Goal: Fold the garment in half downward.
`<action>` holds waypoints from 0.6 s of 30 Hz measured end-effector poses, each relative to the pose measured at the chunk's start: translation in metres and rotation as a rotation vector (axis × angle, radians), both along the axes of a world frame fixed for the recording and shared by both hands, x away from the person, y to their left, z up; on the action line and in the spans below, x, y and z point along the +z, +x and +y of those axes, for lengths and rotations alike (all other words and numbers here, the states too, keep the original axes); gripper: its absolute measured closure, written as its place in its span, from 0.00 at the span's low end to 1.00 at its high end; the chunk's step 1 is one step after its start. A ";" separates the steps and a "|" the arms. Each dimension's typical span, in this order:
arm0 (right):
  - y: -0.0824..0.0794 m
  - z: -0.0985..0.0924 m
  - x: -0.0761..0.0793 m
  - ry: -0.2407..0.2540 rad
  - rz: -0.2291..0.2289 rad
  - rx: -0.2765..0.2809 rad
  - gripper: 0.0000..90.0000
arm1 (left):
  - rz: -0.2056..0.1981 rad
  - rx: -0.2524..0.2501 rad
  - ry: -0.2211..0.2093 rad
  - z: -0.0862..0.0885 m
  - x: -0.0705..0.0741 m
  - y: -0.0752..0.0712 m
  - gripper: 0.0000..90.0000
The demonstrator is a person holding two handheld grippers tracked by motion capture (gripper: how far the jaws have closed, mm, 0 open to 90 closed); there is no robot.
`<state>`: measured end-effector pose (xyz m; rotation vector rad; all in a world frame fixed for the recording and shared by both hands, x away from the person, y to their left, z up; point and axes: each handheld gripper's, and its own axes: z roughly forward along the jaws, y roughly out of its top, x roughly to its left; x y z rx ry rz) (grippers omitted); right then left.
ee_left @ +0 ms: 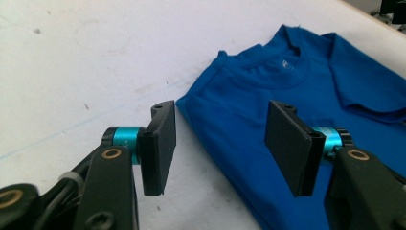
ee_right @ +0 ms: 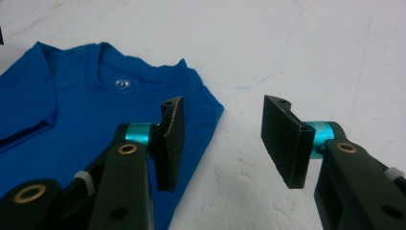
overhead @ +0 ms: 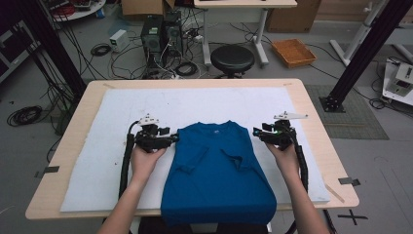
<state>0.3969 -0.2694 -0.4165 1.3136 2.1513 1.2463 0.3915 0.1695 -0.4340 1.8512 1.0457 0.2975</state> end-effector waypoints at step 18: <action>0.025 0.034 -0.029 -0.154 0.109 0.035 0.85 | 0.107 0.049 0.075 -0.015 -0.015 0.011 0.68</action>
